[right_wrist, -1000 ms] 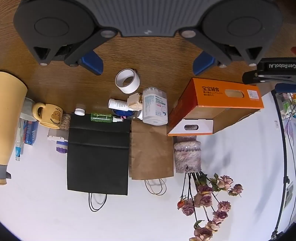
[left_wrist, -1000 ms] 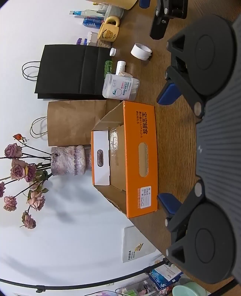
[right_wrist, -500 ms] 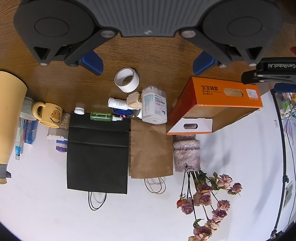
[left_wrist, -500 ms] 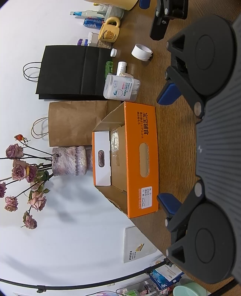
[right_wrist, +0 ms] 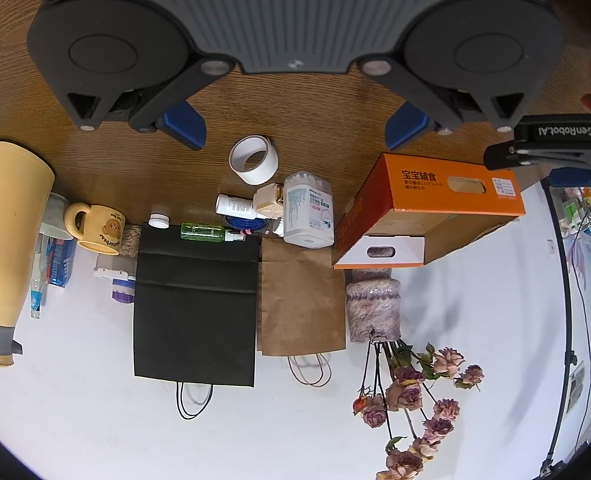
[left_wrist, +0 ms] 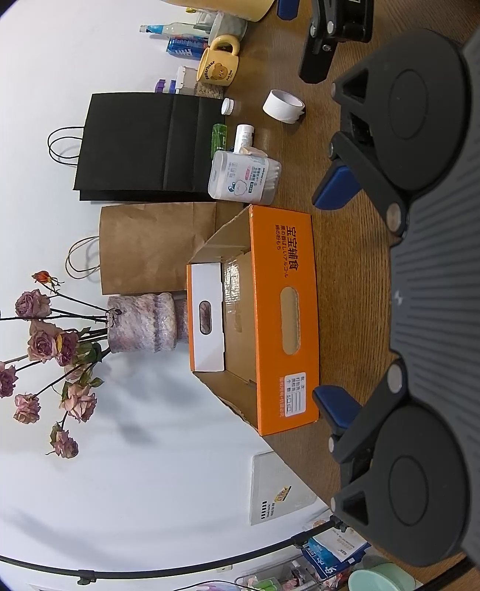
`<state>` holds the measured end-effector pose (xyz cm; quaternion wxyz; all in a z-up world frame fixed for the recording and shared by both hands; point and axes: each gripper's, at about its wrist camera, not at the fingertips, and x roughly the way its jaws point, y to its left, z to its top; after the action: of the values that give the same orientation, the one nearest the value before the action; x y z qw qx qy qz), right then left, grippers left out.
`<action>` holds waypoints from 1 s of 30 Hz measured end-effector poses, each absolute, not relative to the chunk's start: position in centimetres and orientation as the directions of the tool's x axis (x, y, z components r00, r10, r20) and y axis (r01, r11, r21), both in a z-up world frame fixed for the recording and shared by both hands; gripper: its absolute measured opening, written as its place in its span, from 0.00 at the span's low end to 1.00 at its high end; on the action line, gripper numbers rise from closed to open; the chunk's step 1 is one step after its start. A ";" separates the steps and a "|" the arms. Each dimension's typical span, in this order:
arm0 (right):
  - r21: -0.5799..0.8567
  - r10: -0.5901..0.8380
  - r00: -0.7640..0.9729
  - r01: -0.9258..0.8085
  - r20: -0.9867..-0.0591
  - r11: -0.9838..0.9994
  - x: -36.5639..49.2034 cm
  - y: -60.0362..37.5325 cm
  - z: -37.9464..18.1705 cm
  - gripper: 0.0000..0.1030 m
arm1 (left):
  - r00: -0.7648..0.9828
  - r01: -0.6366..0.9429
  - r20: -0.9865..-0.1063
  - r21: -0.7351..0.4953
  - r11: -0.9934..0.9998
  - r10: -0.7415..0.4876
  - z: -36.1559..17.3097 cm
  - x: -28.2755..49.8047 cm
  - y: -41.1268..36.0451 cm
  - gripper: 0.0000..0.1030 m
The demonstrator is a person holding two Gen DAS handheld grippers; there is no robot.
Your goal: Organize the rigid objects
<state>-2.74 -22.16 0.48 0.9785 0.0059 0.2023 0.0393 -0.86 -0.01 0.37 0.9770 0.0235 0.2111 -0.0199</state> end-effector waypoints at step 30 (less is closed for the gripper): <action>0.028 0.079 0.916 -0.074 -0.394 0.997 -2.7 -22.2 0.4 1.00 | 0.914 0.052 -0.404 0.038 0.998 -0.032 0.4 -1.1 -0.1 1.00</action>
<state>-2.71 -22.25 0.37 0.9786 0.0064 0.2017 0.0391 -1.11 -0.06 0.42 0.9780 0.0241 0.2060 -0.0216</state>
